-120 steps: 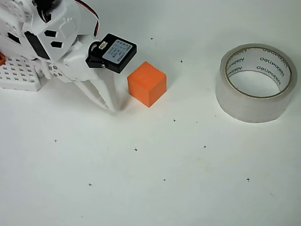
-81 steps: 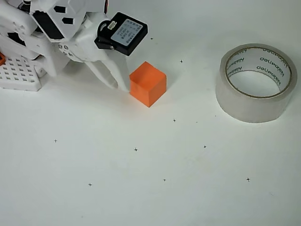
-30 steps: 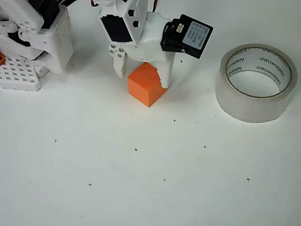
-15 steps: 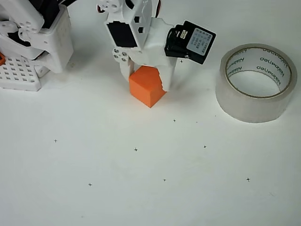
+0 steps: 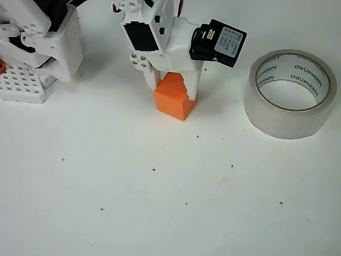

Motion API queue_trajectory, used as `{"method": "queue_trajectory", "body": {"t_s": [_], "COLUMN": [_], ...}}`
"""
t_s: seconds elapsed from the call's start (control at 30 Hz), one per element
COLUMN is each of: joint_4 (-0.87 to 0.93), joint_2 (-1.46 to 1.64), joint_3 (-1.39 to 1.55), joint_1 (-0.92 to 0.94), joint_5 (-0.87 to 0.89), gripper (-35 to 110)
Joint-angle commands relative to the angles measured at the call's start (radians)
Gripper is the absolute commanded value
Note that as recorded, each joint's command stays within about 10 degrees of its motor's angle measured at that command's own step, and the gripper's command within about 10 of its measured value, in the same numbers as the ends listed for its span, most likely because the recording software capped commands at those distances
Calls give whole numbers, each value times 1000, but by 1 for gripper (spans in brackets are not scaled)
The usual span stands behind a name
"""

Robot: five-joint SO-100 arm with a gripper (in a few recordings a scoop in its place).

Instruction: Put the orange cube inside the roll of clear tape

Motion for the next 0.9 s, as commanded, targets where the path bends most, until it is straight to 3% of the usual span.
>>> {"method": "queue_trajectory", "body": {"t_s": [0.0,0.33,0.87], "joint_4": [12,186,233], "joint_2": [61,54,-158], "joint_3": [-133,-371,-672], "joint_1": [-17,-21,-72], "joint_5": [-18,-63,-156], "gripper": [20,20,20]}}
